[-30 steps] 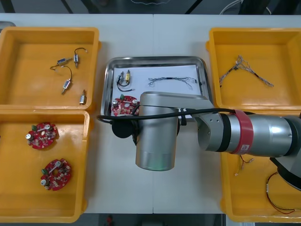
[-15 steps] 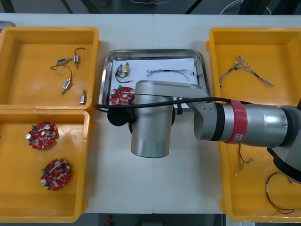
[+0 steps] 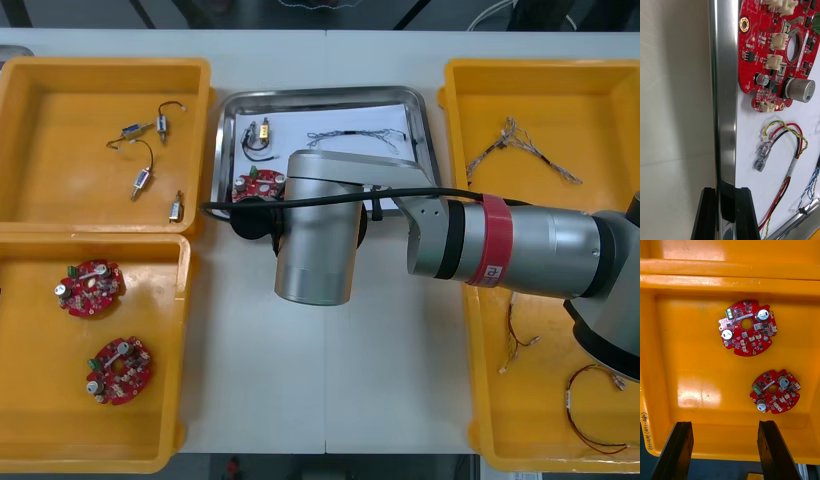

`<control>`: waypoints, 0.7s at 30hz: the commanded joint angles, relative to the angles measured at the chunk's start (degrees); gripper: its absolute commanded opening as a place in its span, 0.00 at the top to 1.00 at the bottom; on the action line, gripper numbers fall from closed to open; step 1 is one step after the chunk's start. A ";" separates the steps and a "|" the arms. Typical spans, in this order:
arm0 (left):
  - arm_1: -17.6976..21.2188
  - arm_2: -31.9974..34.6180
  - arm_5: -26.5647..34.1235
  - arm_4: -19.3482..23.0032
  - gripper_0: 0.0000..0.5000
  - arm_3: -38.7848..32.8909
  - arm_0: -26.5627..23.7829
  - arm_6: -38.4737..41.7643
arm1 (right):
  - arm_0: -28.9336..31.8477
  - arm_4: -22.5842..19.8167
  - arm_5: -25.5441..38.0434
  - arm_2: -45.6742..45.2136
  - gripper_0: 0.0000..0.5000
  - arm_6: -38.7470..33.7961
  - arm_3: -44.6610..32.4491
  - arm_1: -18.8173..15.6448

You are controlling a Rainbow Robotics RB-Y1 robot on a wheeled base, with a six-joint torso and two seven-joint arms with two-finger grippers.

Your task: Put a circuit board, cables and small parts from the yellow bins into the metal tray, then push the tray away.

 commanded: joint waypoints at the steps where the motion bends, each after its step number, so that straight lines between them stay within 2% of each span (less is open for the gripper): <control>1: 2.20 1.65 0.33 0.42 0.00 -1.49 1.22 -4.66 | -2.55 -0.17 -3.76 -2.32 1.00 2.16 2.58 1.65; 21: 2.20 1.65 0.33 0.42 0.00 -1.49 1.22 -4.66 | -3.69 -0.17 -14.40 -5.49 1.00 4.45 14.27 3.76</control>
